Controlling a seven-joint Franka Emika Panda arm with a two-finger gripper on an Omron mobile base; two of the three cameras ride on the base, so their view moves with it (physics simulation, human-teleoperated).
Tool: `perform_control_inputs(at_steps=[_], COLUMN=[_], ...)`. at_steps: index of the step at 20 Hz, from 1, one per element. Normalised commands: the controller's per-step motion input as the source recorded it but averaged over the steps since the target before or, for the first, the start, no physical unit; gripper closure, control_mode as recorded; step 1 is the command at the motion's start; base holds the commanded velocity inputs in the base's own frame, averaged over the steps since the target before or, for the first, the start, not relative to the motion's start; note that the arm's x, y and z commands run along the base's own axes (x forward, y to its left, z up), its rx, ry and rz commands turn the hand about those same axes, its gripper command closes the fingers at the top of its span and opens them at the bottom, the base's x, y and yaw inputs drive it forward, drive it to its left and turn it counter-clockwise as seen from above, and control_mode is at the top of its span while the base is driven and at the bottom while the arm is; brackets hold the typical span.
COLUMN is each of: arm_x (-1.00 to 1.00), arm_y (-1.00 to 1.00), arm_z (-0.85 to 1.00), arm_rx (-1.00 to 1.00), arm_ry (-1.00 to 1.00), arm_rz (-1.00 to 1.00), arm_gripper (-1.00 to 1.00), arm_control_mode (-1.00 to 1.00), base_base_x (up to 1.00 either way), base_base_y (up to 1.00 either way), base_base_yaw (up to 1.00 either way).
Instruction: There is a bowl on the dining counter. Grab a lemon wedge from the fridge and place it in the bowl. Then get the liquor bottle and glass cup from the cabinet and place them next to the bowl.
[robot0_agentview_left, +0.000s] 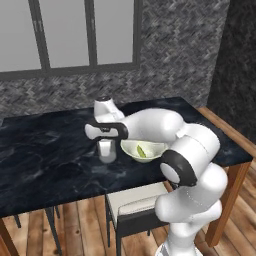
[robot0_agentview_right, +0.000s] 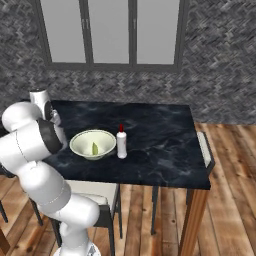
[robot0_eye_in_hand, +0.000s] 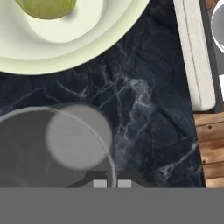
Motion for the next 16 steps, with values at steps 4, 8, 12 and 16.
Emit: perform_control_inputs(at_steps=[4, 8, 12, 16], arm_x=[0.08, 0.04, 0.05, 0.05], arm_y=[0.0, 0.0, 0.0, 0.0], arm_z=[-0.1, -0.15, -0.21, -0.29], arm_rx=[-0.06, -0.05, -0.03, 0.0], arm_ry=[0.0, 0.01, 0.02, 0.05], arm_rz=[-0.01, 0.0, 0.0, 0.0], arm_gripper=[1.0, 1.0, 1.0, 1.0], arm_control_mode=[-1.0, -1.0, -1.0, -1.0], base_base_x=[0.0, 0.0, 0.0, 0.0], base_base_y=[0.0, 0.0, 0.0, 0.0], base_base_yaw=[0.0, 0.0, 0.0, 0.0])
